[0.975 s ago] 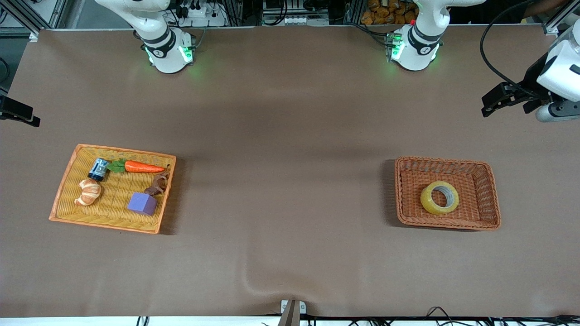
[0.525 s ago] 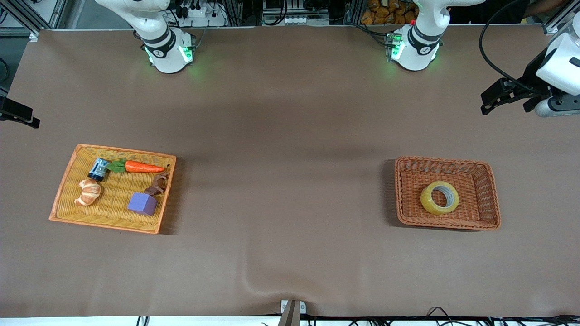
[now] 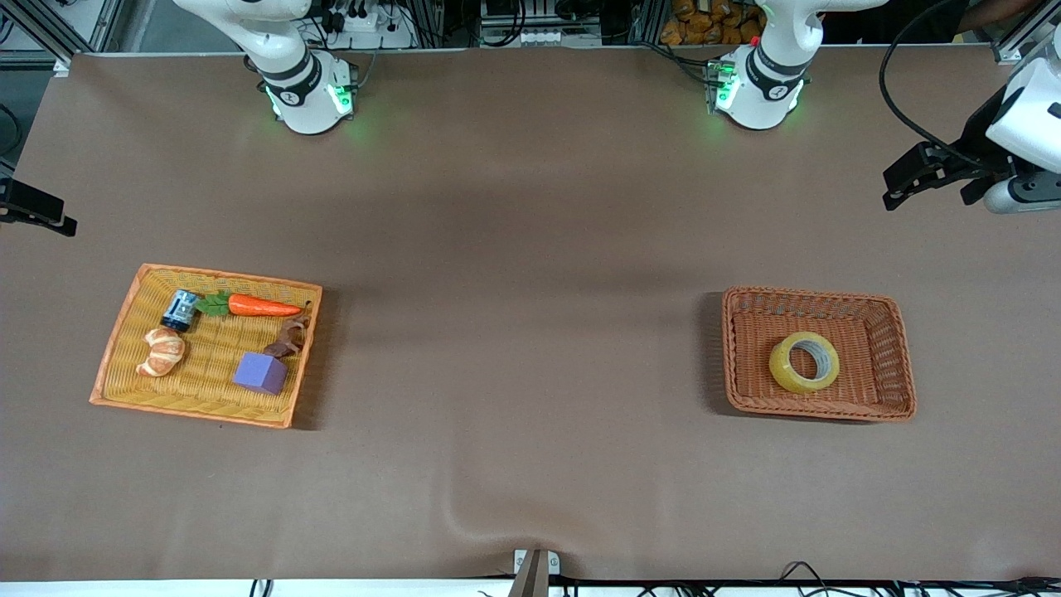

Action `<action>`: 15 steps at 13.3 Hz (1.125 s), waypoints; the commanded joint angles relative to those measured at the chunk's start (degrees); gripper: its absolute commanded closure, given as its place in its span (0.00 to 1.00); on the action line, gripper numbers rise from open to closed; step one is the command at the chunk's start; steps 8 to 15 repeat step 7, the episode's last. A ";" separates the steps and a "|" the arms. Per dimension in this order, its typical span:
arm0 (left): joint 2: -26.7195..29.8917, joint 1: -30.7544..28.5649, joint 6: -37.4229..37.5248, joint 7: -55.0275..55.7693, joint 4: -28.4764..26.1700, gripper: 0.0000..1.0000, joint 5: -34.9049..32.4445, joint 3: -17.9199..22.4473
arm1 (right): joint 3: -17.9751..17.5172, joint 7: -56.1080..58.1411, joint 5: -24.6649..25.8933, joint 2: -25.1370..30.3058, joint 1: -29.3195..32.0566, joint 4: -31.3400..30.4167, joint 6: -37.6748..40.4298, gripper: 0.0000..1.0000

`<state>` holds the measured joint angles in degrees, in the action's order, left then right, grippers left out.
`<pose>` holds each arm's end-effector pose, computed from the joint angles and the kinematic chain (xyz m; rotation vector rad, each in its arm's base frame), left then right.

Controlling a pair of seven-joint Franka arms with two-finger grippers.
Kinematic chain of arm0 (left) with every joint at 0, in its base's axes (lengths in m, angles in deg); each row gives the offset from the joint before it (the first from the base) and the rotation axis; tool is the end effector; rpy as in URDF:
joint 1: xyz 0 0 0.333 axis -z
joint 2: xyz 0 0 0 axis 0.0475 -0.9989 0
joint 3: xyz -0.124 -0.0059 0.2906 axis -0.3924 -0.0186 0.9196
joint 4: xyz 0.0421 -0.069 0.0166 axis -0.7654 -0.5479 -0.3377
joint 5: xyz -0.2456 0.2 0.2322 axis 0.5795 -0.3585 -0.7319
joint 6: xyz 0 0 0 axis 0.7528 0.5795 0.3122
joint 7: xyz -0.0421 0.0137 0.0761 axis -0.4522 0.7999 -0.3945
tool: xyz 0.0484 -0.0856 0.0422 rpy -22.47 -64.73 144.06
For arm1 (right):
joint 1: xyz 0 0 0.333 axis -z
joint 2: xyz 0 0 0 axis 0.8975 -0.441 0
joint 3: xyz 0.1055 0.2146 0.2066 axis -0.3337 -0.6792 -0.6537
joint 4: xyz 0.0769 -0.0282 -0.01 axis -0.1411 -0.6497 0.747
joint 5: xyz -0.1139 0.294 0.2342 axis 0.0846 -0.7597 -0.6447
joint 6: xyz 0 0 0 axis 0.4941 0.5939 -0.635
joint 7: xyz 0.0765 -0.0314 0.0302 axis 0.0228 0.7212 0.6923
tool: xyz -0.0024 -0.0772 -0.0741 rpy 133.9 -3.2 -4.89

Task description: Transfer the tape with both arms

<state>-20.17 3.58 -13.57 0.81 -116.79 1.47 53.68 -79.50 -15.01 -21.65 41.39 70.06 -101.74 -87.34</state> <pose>0.5327 -0.0599 0.6491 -3.1211 -0.1099 -0.0400 0.5739 -0.0747 0.6372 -3.1290 -0.0383 0.1269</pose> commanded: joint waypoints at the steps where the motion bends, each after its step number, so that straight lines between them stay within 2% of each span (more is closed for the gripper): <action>1: 0.38 -0.68 0.95 -1.12 0.40 0.00 0.18 -0.29 | -0.07 0.23 -0.73 0.32 0.19 -0.20 -0.43 0.00; 15: 0.38 -2.44 2.97 -0.86 1.01 0.00 0.18 -0.11 | -0.07 0.23 -0.81 0.23 -0.08 -0.20 -0.69 0.00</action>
